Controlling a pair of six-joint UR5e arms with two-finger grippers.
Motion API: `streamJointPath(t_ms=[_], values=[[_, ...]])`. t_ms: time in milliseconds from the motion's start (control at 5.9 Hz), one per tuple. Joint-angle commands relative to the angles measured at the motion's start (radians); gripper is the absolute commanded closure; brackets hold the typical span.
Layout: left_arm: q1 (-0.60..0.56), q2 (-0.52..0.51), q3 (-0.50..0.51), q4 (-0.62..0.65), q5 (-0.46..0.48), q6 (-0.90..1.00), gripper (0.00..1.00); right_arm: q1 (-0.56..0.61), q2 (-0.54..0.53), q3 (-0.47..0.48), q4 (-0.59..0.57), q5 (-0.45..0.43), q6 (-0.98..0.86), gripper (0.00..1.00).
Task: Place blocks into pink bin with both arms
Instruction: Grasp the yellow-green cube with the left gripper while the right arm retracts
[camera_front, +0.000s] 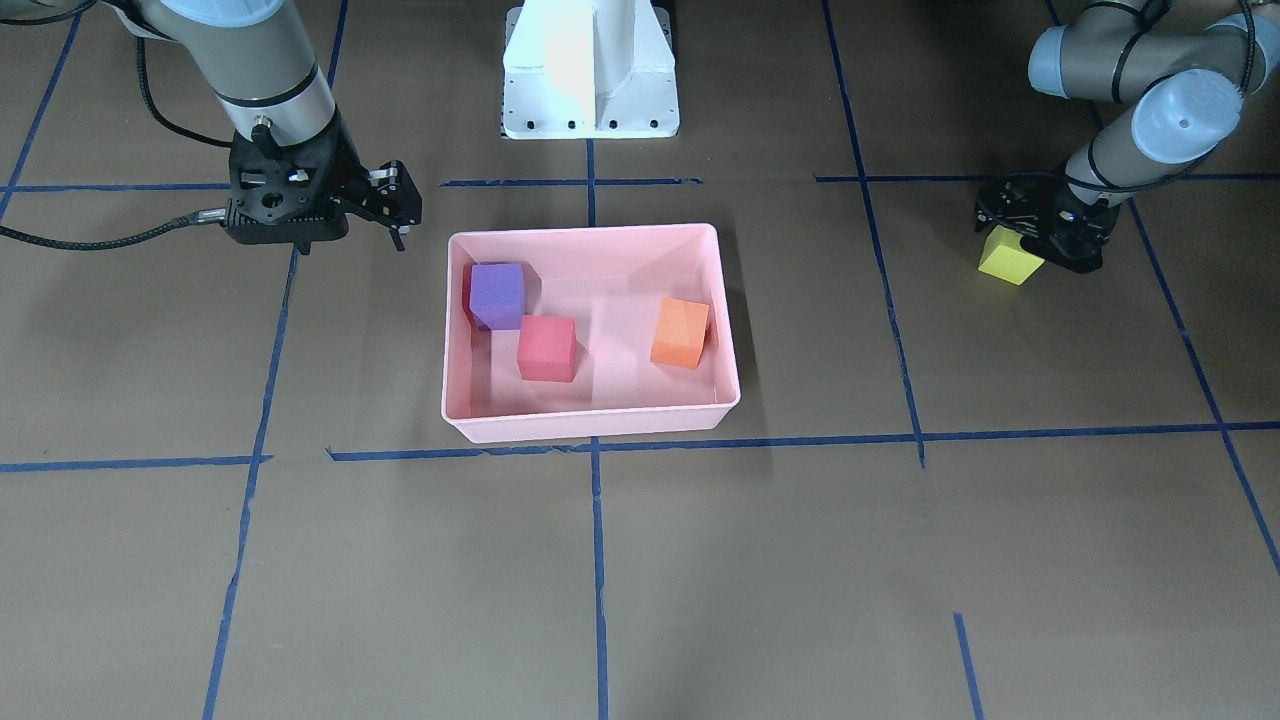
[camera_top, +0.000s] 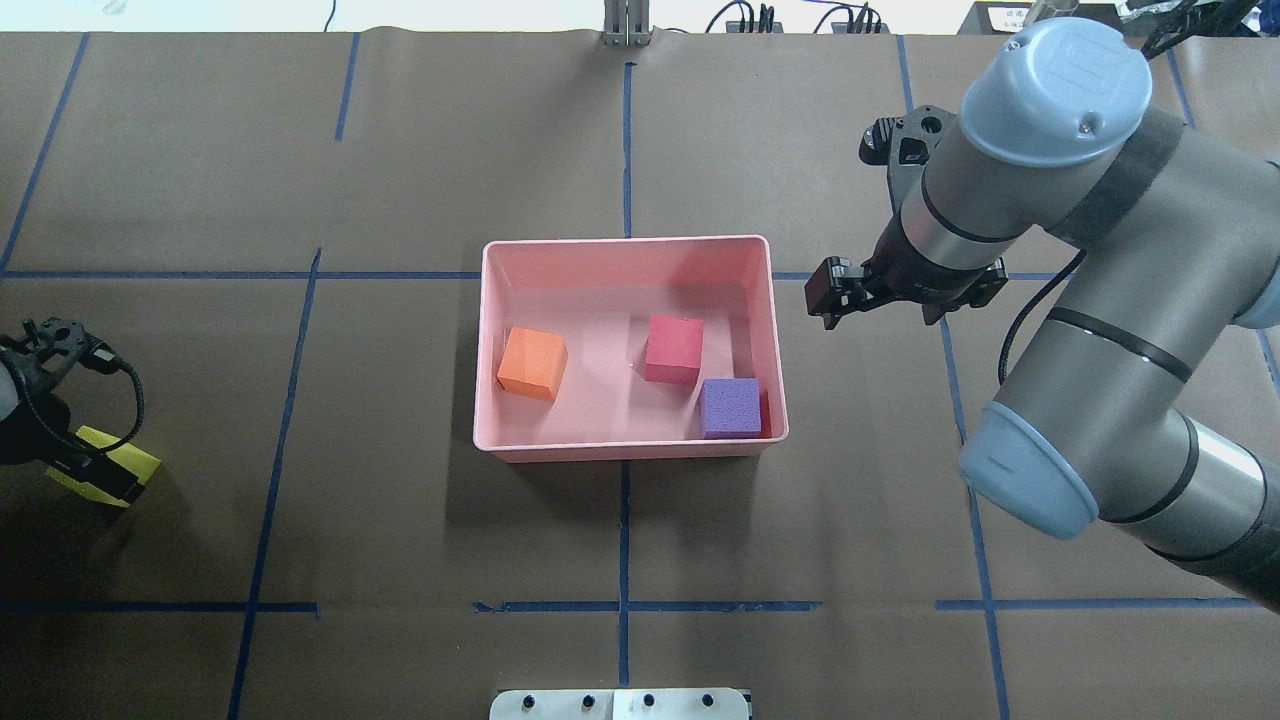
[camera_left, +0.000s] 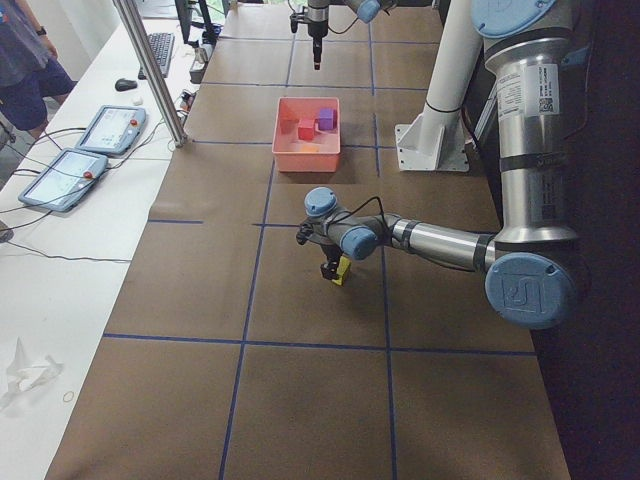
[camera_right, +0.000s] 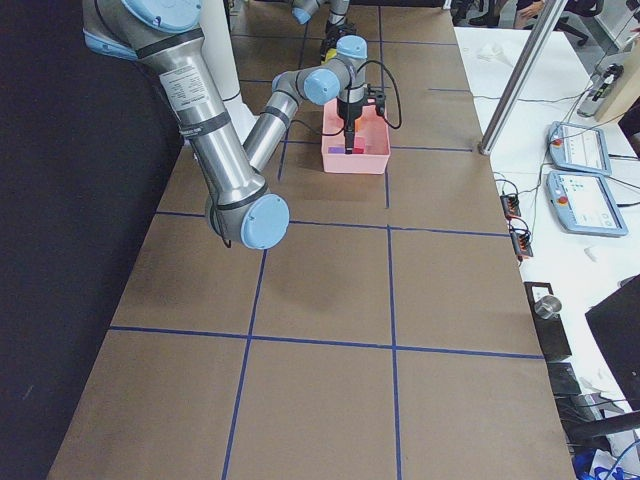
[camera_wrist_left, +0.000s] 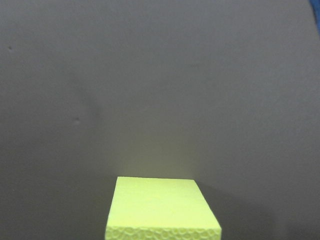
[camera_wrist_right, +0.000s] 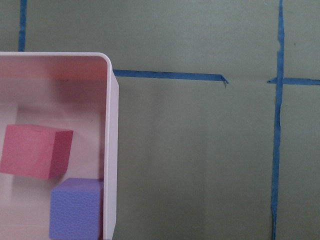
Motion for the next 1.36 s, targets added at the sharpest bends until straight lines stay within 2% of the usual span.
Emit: streamJointPath(t_ms=[0,169,339,508,678,847,1017,1186], values=[[0.011,-0.006,0.004,0.0,0.001,-0.001,0.52,0.002,-0.008,0.003,0.001,0.0,-0.029,0.0],[0.008,-0.008,-0.022,0.0,-0.001,-0.001,0.61,0.029,-0.011,0.001,-0.005,0.002,-0.112,0.0],[0.0,-0.009,-0.065,0.024,-0.001,-0.004,0.63,0.081,-0.038,0.0,-0.002,0.032,-0.195,0.0],[-0.045,-0.056,-0.097,0.102,-0.015,-0.007,0.63,0.144,-0.083,-0.002,0.001,0.085,-0.301,0.0],[-0.107,-0.171,-0.134,0.244,-0.015,-0.007,0.63,0.205,-0.135,-0.002,0.001,0.106,-0.408,0.0],[-0.133,-0.3,-0.142,0.373,-0.013,-0.019,0.63,0.291,-0.187,-0.011,0.001,0.167,-0.551,0.0],[-0.135,-0.472,-0.141,0.502,-0.013,-0.133,0.63,0.386,-0.26,-0.018,0.001,0.22,-0.713,0.0],[-0.129,-0.632,-0.125,0.594,-0.013,-0.268,0.63,0.47,-0.328,-0.026,0.001,0.225,-0.87,0.0]])
